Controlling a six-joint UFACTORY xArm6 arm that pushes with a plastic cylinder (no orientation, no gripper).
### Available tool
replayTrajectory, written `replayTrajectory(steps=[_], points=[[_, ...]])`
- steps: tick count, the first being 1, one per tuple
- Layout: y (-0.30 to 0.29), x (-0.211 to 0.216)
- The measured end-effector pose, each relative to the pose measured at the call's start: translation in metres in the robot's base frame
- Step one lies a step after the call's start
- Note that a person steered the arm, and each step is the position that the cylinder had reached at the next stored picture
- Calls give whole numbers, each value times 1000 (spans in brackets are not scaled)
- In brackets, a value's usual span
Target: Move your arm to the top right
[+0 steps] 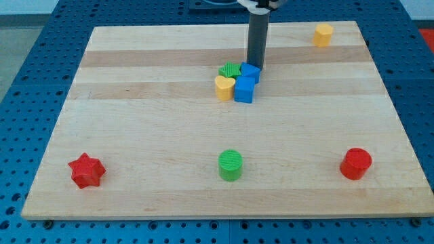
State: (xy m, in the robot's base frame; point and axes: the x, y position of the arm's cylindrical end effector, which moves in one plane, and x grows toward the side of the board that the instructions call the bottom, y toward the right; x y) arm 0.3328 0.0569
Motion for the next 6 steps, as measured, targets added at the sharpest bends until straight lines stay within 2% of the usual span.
replayTrajectory(steps=[1,2,4,5,6], points=[[0,0],[1,-19],[11,-109],[37,-141],[65,-141]])
